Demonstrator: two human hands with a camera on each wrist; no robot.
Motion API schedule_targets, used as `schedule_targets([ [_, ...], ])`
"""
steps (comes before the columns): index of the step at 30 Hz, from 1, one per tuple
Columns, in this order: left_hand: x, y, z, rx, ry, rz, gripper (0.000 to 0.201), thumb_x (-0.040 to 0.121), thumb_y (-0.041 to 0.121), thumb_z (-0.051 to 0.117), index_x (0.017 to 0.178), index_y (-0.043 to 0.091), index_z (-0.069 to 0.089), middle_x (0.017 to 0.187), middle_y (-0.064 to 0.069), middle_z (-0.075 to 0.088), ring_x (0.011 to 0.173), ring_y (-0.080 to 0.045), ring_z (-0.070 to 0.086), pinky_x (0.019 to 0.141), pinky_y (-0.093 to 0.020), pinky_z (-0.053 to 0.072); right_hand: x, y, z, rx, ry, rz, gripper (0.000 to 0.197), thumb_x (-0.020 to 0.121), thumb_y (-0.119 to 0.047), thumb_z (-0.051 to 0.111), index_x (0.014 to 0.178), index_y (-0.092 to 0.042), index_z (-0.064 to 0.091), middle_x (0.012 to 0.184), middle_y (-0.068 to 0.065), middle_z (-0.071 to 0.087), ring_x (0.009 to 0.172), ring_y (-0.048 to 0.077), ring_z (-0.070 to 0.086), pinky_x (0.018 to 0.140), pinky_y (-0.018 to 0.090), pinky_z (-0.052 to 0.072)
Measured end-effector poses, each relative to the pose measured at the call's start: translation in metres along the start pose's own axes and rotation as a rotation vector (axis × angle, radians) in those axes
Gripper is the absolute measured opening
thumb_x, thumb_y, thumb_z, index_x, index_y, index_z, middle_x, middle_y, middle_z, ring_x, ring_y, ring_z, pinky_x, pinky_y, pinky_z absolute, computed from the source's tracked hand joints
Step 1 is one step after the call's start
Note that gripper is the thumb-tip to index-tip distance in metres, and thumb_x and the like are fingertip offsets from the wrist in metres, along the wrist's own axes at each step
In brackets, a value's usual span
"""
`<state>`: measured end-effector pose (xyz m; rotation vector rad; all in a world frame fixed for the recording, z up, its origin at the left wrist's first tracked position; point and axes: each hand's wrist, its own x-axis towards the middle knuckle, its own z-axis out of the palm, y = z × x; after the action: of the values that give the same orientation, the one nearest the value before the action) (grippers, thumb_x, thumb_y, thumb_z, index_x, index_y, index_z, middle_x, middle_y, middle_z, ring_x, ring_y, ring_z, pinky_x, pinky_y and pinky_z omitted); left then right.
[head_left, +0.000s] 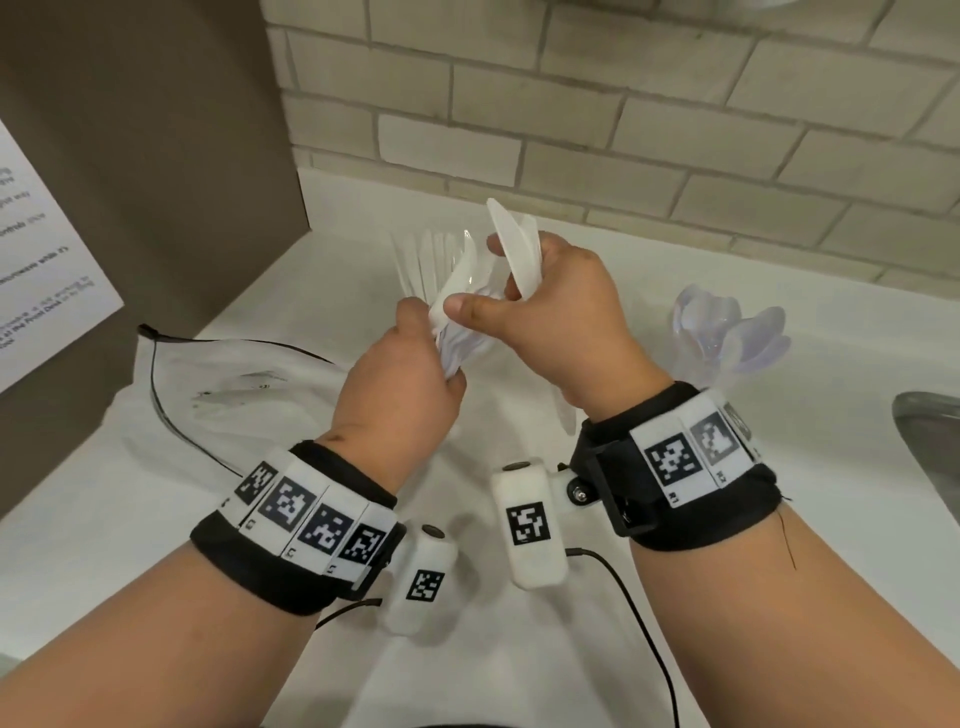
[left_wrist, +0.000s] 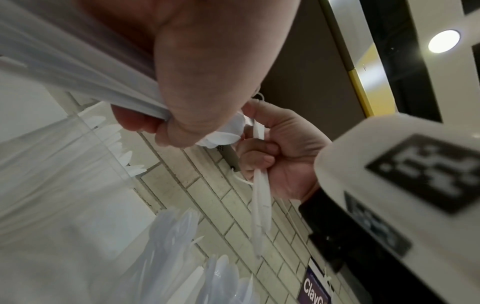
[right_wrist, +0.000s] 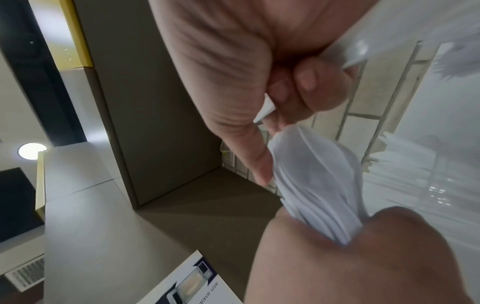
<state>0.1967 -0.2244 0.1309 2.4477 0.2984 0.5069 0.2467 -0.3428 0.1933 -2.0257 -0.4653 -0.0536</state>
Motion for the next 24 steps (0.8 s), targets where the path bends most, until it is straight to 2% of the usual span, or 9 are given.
schedule_targets([
  [2,-0.001,0.000,0.000,0.025,-0.003,0.010,0.036,0.085,0.016,0.061,0.114,0.006,0.040,0.084,-0.006,0.050,0.070,-0.025,0.047,0.060,-0.032,0.037,0.000,0.000,0.000,0.037,-0.037,-0.001,0.025,0.074,-0.024,0.081,0.091,-0.012,0.068,0.072,0.000,0.065,0.071,0.018,0.067,0.067,0.030,0.053],
  [4,-0.002,0.000,0.000,0.022,-0.004,0.025,0.036,0.084,0.017,0.061,0.113,0.007,0.041,0.083,-0.006,0.051,0.069,-0.026,0.048,0.060,-0.033,0.039,0.000,0.000,-0.002,0.125,-0.056,0.030,0.022,0.077,-0.021,0.079,0.084,-0.003,0.068,0.068,0.005,0.067,0.057,0.011,0.063,0.053,0.022,0.047],
  [6,-0.004,0.001,0.001,0.015,-0.011,0.038,0.037,0.084,0.017,0.061,0.114,0.008,0.041,0.083,-0.005,0.052,0.068,-0.026,0.048,0.060,-0.032,0.039,0.000,-0.002,-0.006,0.215,-0.063,0.089,0.025,0.079,-0.019,0.078,0.084,0.002,0.065,0.052,-0.006,0.057,0.037,0.002,0.049,0.040,0.011,0.034],
  [9,-0.006,0.002,0.001,-0.008,-0.020,0.053,0.040,0.084,0.017,0.061,0.117,0.009,0.042,0.083,-0.004,0.052,0.068,-0.025,0.047,0.060,-0.032,0.038,0.002,-0.002,-0.010,0.275,-0.071,0.110,0.021,0.080,-0.016,0.077,0.081,-0.003,0.061,0.044,-0.012,0.050,0.030,0.001,0.042,0.036,0.008,0.029],
  [14,-0.006,0.000,-0.001,-0.075,-0.020,0.041,0.039,0.083,0.017,0.063,0.117,0.010,0.044,0.080,-0.002,0.053,0.067,-0.023,0.047,0.060,-0.030,0.037,0.001,-0.005,-0.011,0.339,0.021,0.048,0.020,0.084,-0.017,0.074,0.074,-0.009,0.059,0.045,-0.012,0.053,0.033,0.000,0.045,0.040,0.011,0.033],
  [18,-0.008,-0.003,0.001,-0.094,-0.027,0.049,0.037,0.084,0.015,0.062,0.116,0.010,0.045,0.078,0.000,0.051,0.066,-0.021,0.046,0.059,-0.026,0.034,0.005,-0.009,-0.008,0.317,0.129,-0.111,0.017,0.093,-0.030,0.059,0.078,-0.025,0.052,0.076,0.004,0.074,0.042,-0.001,0.051,0.054,0.022,0.036],
  [20,-0.009,-0.004,0.003,-0.099,-0.036,0.047,0.035,0.085,0.015,0.061,0.115,0.009,0.044,0.078,-0.001,0.050,0.065,-0.021,0.045,0.058,-0.026,0.033,0.007,-0.012,-0.009,0.340,0.227,-0.188,0.016,0.096,-0.030,0.053,0.081,-0.025,0.048,0.074,0.007,0.074,0.046,-0.001,0.056,0.054,0.024,0.039],
  [22,-0.009,-0.008,0.005,-0.109,-0.051,0.039,0.034,0.086,0.015,0.060,0.115,0.010,0.043,0.078,-0.001,0.052,0.064,-0.020,0.047,0.055,-0.028,0.033,0.009,-0.018,-0.018,0.390,0.327,-0.244,0.014,0.099,-0.025,0.049,0.086,-0.020,0.047,0.066,-0.001,0.071,0.056,0.004,0.065,0.049,0.022,0.042],
  [24,-0.011,-0.014,0.004,-0.134,-0.059,0.027,0.032,0.088,0.016,0.060,0.114,0.011,0.043,0.075,0.003,0.051,0.060,-0.013,0.048,0.049,-0.023,0.034,0.016,-0.023,-0.030,0.451,0.430,-0.270,0.014,0.100,-0.024,0.046,0.088,-0.017,0.046,0.067,0.001,0.071,0.064,0.017,0.071,0.046,0.024,0.047],
])
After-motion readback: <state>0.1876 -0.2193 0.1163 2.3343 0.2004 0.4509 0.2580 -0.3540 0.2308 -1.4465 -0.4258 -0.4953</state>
